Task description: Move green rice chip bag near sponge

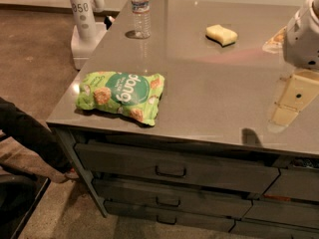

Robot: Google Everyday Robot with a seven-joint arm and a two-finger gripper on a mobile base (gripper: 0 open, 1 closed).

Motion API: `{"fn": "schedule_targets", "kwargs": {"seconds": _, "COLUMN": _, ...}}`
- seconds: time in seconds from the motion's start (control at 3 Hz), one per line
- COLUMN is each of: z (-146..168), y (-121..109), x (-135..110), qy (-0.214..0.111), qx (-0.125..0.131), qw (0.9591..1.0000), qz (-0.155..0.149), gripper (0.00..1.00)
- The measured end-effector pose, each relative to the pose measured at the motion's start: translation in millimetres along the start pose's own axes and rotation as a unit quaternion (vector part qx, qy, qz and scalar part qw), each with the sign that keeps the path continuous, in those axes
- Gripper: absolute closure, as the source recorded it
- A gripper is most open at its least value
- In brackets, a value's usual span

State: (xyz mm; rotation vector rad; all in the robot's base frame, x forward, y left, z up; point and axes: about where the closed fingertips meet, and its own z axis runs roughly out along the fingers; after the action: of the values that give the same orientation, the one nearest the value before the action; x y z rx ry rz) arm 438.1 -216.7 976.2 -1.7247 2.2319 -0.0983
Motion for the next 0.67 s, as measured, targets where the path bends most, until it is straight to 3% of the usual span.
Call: {"fn": "schedule_targets", "kwargs": {"seconds": 0.67, "z": 2, "y": 0, "x": -14, "qy": -0.019, "qx": -0.011, "qw": 0.9998, "qz": -0.004, "gripper": 0.00}}
